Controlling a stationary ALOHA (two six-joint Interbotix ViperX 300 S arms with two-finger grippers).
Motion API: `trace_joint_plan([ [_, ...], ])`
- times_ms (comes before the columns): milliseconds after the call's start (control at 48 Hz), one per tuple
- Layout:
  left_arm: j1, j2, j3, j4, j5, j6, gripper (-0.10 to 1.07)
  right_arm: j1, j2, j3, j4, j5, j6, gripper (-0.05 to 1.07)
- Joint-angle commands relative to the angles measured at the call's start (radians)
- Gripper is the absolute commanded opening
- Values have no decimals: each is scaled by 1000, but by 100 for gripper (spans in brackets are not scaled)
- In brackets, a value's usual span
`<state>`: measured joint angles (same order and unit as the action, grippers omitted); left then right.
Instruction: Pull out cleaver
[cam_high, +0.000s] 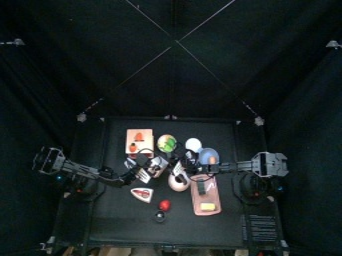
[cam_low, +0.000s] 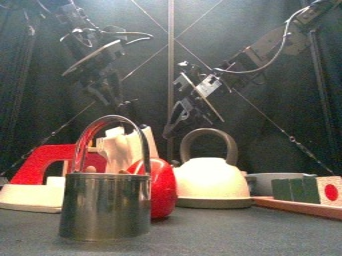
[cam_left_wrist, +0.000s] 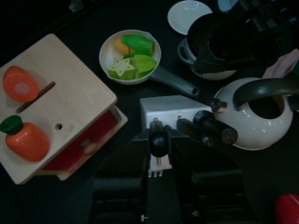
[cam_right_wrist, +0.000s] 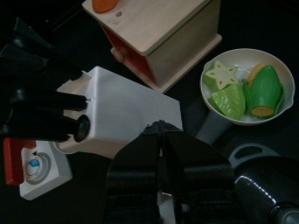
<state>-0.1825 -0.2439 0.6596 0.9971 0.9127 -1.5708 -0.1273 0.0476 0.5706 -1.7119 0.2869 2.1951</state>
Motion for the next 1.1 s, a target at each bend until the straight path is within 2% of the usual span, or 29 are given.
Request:
trace_joint_plan([
  [0,-2,-5,-17,5,2,-2,53,-5,-18,-17,0,-2,-2,38],
  [479,-18,-72,-14,3,9,6,53,-5,-18,-15,0,-2,-3,38],
  [1083,-61,-264,52,-28,11,101,53,-5,-18,-15,2,-2,-3,38],
])
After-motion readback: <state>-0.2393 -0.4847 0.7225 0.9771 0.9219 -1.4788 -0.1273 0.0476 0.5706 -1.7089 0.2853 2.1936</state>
